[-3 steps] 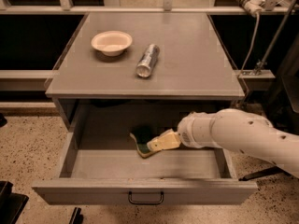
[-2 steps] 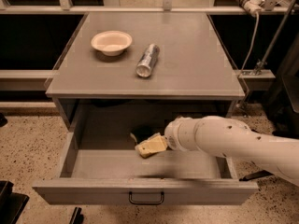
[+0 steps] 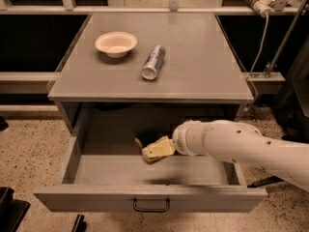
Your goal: Pick sponge from top drawer and place on counter
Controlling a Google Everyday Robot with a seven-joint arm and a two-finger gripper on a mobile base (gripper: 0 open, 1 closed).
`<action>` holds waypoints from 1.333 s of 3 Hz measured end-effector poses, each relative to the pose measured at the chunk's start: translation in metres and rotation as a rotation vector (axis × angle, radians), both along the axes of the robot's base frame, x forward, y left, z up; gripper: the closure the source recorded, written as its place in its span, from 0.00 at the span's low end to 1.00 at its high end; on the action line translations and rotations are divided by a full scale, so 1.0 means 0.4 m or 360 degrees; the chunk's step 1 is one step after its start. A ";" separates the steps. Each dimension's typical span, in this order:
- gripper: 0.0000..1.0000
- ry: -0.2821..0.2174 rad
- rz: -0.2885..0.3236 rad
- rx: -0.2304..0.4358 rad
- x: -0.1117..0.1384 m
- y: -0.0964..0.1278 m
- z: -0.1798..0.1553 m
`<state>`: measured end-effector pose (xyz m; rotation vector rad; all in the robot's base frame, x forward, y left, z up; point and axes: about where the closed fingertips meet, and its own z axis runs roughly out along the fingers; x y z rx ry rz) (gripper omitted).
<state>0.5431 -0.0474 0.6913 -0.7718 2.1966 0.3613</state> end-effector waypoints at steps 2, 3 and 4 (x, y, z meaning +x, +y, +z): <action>0.00 -0.0011 -0.0032 0.0106 0.050 0.077 -0.046; 0.00 -0.0005 -0.0042 0.0149 0.043 0.114 -0.071; 0.00 0.0024 -0.0104 0.0173 0.019 0.121 -0.103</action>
Offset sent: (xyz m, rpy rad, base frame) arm 0.0304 0.0578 -0.0330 0.1158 -0.0134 -0.0309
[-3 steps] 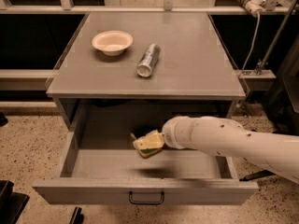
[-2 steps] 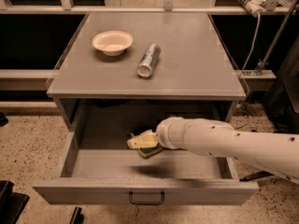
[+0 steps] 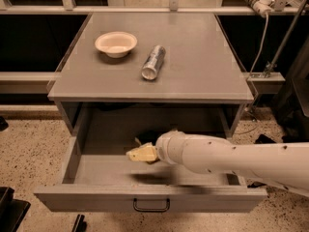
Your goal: Pick sponge from top drawer and place on counter
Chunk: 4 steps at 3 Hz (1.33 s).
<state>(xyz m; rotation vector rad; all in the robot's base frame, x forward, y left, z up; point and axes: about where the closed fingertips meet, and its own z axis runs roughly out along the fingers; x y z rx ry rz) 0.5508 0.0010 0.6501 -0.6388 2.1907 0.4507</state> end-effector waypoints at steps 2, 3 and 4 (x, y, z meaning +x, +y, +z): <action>0.00 -0.0051 0.0012 -0.0129 -0.014 0.005 -0.062; 0.00 -0.0103 0.0039 -0.0231 -0.012 0.005 -0.089; 0.00 -0.0110 0.0058 -0.0322 -0.017 0.000 -0.122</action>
Offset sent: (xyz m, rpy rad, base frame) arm -0.0064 0.0142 -0.0451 -0.1808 -0.0677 0.0280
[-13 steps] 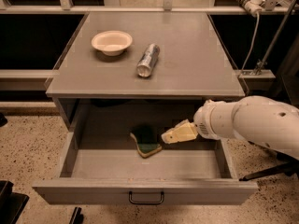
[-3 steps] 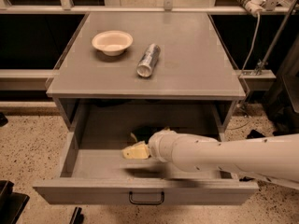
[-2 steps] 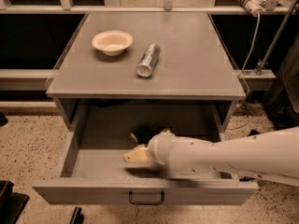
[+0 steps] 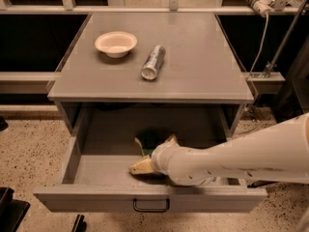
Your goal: Pick sponge from top drawer and place on counter
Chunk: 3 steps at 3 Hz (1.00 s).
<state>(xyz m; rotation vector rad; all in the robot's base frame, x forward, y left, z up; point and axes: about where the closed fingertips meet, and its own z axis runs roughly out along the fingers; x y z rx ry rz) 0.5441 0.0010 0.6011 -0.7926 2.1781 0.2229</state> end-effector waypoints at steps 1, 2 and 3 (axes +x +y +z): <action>0.19 0.0000 0.0009 -0.0006 0.000 0.008 -0.001; 0.42 0.0000 0.0009 -0.0006 0.000 0.008 -0.001; 0.65 0.0000 0.0009 -0.0006 0.000 0.008 -0.001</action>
Offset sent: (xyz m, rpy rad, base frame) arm -0.0001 0.0030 -0.0003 -0.0037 -0.0001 0.0055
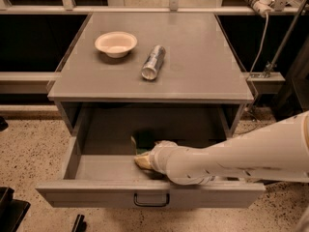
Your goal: Pick sponge from top drawer and place on counter
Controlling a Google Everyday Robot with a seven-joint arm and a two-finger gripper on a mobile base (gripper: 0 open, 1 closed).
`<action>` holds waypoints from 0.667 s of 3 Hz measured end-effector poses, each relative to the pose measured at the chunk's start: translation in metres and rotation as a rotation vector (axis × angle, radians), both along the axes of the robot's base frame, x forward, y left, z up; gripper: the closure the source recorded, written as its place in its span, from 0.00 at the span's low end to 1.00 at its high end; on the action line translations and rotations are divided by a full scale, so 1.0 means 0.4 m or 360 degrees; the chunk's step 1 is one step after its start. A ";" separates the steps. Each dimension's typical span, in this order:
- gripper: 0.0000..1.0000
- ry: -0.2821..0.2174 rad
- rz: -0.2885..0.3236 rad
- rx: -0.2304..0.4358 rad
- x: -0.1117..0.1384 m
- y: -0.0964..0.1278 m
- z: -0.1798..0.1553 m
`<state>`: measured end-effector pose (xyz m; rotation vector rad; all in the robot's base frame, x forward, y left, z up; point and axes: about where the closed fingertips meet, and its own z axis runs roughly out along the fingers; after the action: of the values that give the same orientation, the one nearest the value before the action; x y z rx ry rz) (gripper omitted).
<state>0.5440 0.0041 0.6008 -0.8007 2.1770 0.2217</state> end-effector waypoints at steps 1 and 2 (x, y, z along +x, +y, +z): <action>0.88 0.0000 0.0000 0.0000 0.000 0.000 0.000; 1.00 0.0000 0.0000 0.0000 0.000 0.000 0.000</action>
Offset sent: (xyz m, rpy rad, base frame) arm 0.0000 0.0000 0.0000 0.0000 0.0000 0.0000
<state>0.5440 0.0041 0.6008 -0.8007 2.1769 0.2217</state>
